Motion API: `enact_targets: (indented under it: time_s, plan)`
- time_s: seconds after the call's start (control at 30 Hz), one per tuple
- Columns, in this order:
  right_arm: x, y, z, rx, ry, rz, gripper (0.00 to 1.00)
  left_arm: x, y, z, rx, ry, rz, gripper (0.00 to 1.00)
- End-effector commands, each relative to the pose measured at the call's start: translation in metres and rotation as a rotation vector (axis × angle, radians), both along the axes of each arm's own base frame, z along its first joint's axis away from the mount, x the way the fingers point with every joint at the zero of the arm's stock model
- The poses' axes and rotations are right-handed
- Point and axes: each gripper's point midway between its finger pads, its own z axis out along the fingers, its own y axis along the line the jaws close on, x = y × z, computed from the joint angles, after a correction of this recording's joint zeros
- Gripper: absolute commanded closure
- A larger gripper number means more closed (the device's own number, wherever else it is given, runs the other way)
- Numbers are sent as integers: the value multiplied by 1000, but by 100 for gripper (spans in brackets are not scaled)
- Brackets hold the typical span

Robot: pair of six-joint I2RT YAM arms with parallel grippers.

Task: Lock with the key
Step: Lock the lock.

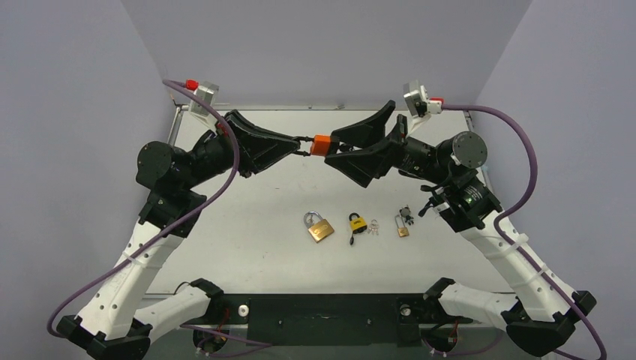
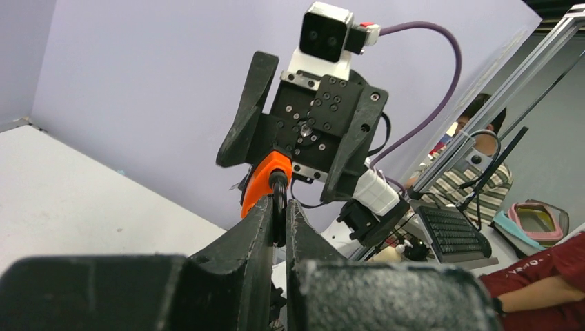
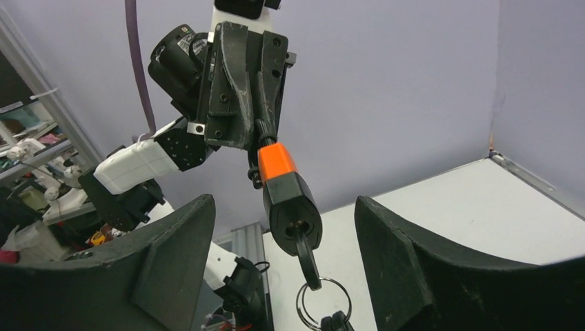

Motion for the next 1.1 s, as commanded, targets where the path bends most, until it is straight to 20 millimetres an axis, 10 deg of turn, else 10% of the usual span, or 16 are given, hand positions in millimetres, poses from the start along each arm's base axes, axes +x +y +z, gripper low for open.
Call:
enact_targets:
  time_s: [0.0, 0.23, 1.07]
  plan:
    - [-18, 0, 27, 64, -76, 95, 35, -26, 20, 58, -146, -116, 17, 100]
    - [-24, -1, 34, 101, -71, 120, 53, -24, 18, 57, -143, -104, 10, 100]
    - [-22, 14, 29, 84, -38, 143, 65, -24, 13, 51, -125, -98, 4, 100]
